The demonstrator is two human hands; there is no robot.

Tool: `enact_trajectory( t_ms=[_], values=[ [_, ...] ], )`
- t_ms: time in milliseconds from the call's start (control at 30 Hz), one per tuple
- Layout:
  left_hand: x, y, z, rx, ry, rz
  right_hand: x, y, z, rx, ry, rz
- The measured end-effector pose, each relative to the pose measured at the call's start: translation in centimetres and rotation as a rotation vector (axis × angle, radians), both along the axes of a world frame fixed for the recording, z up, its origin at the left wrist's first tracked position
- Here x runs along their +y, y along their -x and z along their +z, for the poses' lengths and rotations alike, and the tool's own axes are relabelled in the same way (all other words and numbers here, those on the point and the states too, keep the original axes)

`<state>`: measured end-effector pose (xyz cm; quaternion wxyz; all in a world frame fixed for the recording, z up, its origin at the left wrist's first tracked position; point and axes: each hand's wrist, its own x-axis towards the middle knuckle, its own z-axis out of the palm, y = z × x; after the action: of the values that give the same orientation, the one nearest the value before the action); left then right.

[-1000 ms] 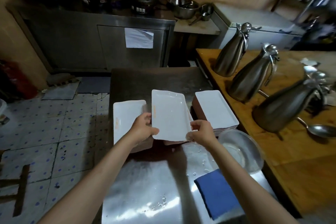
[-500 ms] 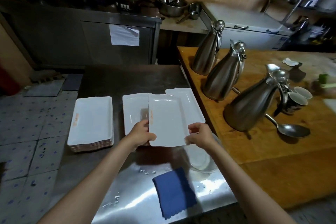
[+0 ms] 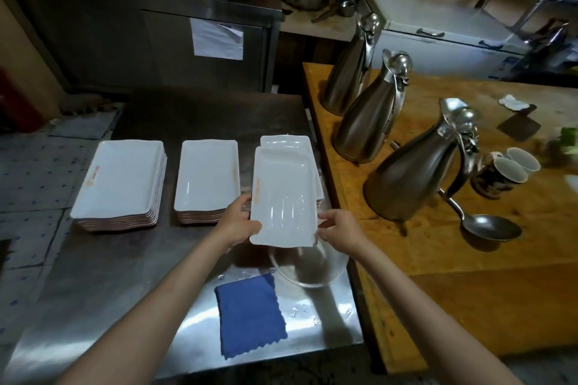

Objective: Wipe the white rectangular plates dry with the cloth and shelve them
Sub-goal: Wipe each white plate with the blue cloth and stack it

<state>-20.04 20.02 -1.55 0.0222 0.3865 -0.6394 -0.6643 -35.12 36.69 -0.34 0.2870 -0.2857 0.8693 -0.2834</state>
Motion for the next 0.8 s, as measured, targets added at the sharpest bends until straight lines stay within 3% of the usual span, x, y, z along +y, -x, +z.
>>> enact_trajectory(
  t_ms=[600, 800],
  values=[
    [1.5, 0.0, -0.7, 0.053, 0.457, -0.040, 3.6, -1.1, -1.6, 0.073, -0.120, -0.013],
    [1.5, -0.1, -0.7, 0.064, 0.487, -0.031, 3.8, -2.7, -1.5, 0.120, -0.113, 0.011]
  ],
)
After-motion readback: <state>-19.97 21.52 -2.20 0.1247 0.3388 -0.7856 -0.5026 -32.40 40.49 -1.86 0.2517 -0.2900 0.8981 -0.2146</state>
